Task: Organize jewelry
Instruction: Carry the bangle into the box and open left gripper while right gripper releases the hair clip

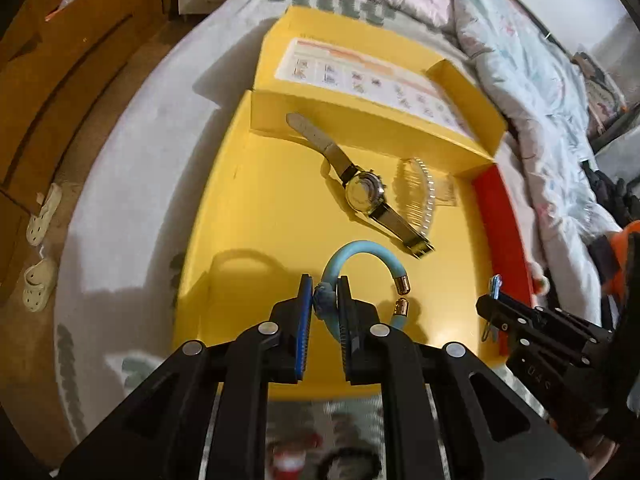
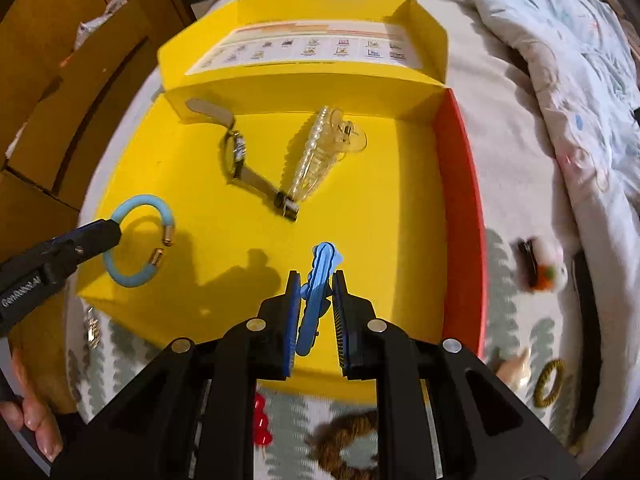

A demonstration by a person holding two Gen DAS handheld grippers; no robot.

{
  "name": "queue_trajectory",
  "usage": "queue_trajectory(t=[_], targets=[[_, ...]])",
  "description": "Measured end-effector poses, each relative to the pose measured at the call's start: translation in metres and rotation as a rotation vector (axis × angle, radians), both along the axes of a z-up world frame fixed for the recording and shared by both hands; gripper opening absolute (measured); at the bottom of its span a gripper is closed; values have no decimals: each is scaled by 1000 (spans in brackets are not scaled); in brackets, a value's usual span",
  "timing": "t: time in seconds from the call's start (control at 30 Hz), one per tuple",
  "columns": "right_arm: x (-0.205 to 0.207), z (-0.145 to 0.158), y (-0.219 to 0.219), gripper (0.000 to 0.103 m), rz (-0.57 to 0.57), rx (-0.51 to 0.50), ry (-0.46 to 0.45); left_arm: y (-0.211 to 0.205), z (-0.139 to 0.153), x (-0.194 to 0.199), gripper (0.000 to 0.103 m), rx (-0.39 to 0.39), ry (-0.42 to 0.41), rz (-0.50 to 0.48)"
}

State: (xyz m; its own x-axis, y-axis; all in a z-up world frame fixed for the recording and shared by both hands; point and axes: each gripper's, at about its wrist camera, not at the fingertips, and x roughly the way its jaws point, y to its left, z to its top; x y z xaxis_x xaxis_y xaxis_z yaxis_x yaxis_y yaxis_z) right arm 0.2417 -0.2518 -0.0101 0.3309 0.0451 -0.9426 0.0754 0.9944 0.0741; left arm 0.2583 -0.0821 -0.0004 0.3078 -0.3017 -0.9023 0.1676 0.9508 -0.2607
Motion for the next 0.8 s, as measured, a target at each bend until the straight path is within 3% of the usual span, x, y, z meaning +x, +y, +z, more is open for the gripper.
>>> queue_trajectory(t=[0.17, 0.4, 0.8], targets=[[25, -11, -3, 17, 5, -5, 15, -7, -27, 28, 13, 58, 43, 10], [46, -50, -12, 17, -13, -4, 88, -7, -51, 48, 13, 86, 90, 25], [53, -49, -10, 21, 5, -21, 93, -12, -59, 54, 12, 100, 103, 15]])
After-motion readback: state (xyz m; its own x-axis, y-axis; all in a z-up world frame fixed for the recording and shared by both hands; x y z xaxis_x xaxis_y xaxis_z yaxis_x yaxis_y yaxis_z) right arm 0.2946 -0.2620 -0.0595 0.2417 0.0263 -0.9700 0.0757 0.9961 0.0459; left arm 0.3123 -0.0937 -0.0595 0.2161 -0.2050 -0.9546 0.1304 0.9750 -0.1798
